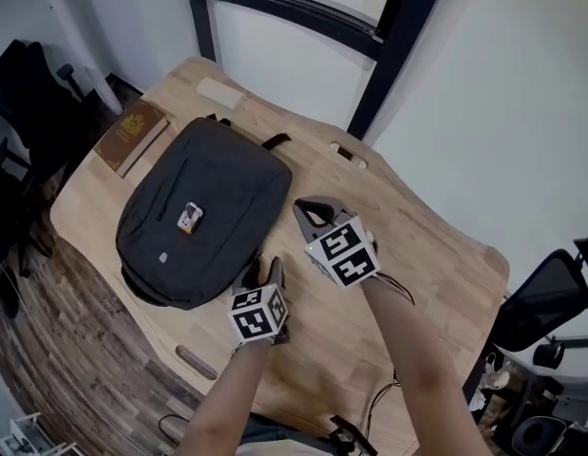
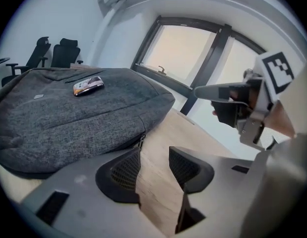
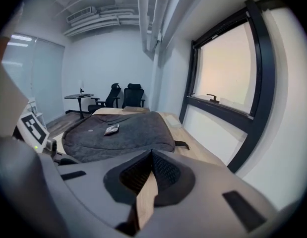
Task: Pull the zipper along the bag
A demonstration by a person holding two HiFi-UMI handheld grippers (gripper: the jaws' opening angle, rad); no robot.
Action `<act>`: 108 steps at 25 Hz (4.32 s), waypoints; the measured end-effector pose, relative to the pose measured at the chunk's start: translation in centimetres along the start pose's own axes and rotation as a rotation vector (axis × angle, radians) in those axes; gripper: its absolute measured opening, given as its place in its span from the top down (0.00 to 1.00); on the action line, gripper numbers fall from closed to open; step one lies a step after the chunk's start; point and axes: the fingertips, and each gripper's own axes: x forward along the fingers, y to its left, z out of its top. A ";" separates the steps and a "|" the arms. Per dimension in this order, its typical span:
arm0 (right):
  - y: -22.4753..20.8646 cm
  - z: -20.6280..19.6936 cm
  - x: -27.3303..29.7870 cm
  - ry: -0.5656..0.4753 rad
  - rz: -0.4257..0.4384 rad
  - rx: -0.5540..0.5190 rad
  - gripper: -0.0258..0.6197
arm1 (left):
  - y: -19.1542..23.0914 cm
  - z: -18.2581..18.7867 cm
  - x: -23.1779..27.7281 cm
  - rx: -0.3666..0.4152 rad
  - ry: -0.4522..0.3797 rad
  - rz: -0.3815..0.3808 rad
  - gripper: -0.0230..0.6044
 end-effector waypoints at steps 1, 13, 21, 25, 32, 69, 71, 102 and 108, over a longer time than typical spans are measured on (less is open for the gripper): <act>-0.6 0.1 1.1 0.012 0.012 0.011 0.88 | -0.1 0.0 0.2 0.001 0.004 -0.005 0.70; -2.8 1.0 10.0 0.186 0.099 -0.064 0.88 | 1.7 -0.5 1.3 -0.129 0.071 0.189 0.67; -2.1 0.0 10.9 0.333 0.118 -0.118 0.88 | 4.3 1.2 1.5 0.044 0.045 0.252 0.67; -2.2 0.2 11.0 0.329 0.123 -0.099 0.88 | 4.3 1.8 2.1 0.139 0.052 0.233 0.74; -2.2 0.2 11.0 0.325 0.100 -0.068 0.88 | 4.8 2.7 2.2 0.036 0.019 0.226 0.84; -2.0 -0.1 10.5 0.314 -0.024 -0.037 0.88 | 19.7 0.9 -10.7 0.282 0.157 0.348 0.93; -2.0 -0.1 10.5 0.306 -0.050 -0.050 0.88 | 19.6 1.2 -10.7 0.246 0.162 0.310 0.93; 16.8 -7.2 7.2 0.447 0.148 0.039 0.88 | 8.6 -5.1 -9.7 0.390 0.264 0.071 0.93; 16.6 -7.0 7.0 0.438 0.157 0.055 0.88 | 9.4 -4.8 -10.5 0.493 0.276 0.095 0.93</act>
